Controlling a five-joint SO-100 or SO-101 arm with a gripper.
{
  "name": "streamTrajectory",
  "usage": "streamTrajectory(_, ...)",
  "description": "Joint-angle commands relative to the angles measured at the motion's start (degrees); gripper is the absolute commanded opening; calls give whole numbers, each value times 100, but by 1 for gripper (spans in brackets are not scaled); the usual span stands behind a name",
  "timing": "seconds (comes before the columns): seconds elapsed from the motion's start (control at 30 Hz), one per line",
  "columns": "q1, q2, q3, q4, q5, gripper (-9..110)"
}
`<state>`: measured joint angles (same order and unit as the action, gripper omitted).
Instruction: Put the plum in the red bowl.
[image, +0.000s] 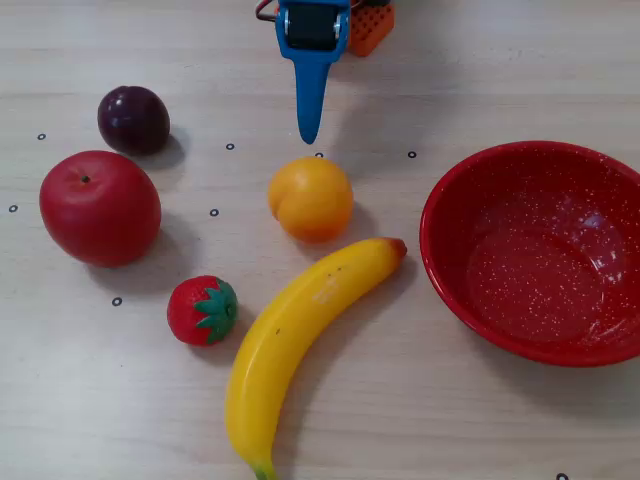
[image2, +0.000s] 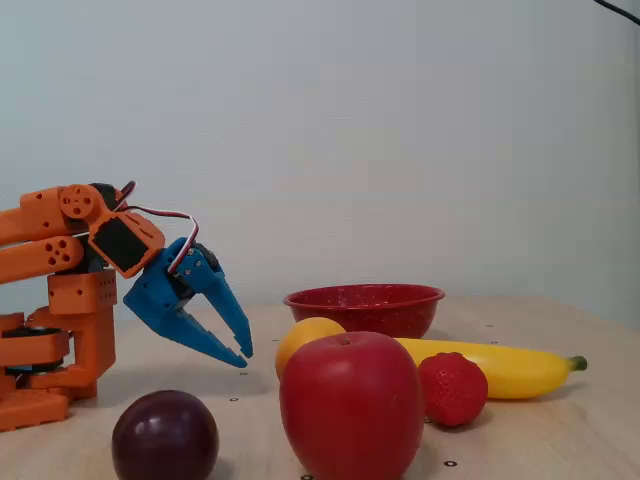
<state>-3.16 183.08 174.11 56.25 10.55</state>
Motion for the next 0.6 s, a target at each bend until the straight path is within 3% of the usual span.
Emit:
streamTrajectory(0.0,334,70,0,-149,-431,0)
streamTrajectory(0.33,325,-79,-70,-211,-369,0)
streamTrajectory(0.57,299,-1608,-1617,-360,-105,0)
